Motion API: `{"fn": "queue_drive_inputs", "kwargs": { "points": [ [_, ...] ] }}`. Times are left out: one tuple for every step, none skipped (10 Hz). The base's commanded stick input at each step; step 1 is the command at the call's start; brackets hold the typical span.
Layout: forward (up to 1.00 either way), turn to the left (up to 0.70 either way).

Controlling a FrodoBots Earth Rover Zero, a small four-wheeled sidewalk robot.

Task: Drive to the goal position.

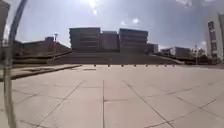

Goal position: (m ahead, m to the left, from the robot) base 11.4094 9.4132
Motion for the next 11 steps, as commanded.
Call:
{"fn": "queue_drive_inputs", "kwargs": {
  "points": [
    [0.85, 0.0],
    [0.85, 0.0],
    [0.85, 0.0],
    [0.85, 0.0],
    [0.85, 0.0],
    [0.85, 0.0],
    [0.85, 0.0],
    [0.85, 0.0],
    [0.85, 0.0],
    [0.85, 0.0],
    [0.85, 0.0]
  ]
}}
